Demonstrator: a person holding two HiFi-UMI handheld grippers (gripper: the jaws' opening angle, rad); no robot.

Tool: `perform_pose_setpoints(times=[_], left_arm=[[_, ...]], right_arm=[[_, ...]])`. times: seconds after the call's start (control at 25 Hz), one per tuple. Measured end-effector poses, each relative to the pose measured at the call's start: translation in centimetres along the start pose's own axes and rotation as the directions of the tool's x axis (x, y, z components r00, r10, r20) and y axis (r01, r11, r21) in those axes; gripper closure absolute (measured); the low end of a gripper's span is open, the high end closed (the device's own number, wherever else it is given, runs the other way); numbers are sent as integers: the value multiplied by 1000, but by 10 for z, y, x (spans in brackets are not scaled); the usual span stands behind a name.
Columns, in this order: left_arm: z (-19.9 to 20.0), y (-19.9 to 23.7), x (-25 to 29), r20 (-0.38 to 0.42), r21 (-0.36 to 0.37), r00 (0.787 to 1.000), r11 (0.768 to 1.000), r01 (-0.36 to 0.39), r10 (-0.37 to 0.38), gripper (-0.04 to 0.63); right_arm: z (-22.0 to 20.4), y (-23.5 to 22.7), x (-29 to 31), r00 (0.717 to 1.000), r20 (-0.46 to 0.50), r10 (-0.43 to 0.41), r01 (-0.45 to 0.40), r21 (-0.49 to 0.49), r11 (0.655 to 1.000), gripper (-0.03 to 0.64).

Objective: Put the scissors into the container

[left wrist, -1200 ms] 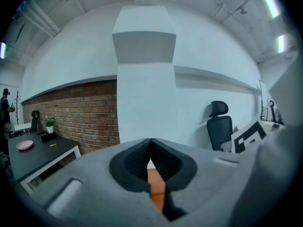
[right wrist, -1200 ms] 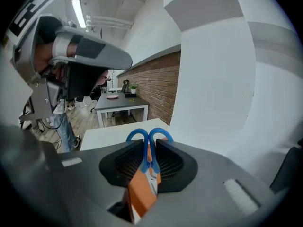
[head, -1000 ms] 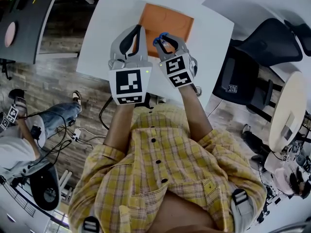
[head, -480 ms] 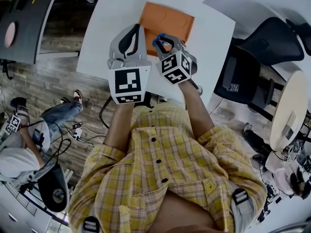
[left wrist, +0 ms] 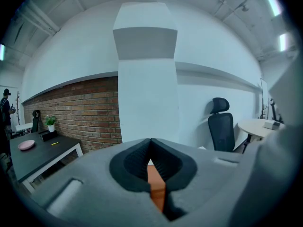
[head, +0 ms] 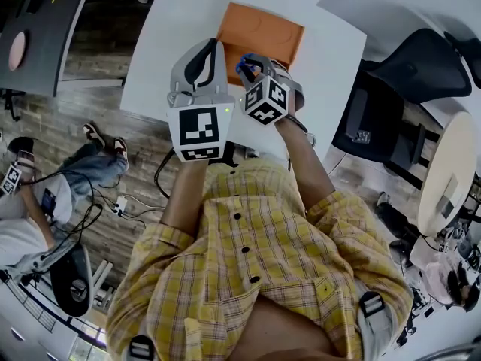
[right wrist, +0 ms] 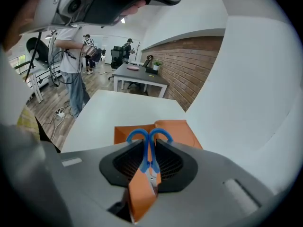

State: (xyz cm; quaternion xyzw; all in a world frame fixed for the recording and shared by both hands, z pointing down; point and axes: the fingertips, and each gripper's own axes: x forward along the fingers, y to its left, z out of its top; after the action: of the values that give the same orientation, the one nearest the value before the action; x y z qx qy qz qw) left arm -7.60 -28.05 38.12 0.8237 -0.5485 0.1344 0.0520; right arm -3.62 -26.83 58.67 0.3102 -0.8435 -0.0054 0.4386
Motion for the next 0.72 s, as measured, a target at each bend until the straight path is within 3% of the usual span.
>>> perform_pose_setpoints(times=[0.72], left_arm=[[-2,2,-6,-1,3,1000,1000,-14,14,597]], right_arm=[[-29,21,37,993,-91,73,-78,-49,996,526]])
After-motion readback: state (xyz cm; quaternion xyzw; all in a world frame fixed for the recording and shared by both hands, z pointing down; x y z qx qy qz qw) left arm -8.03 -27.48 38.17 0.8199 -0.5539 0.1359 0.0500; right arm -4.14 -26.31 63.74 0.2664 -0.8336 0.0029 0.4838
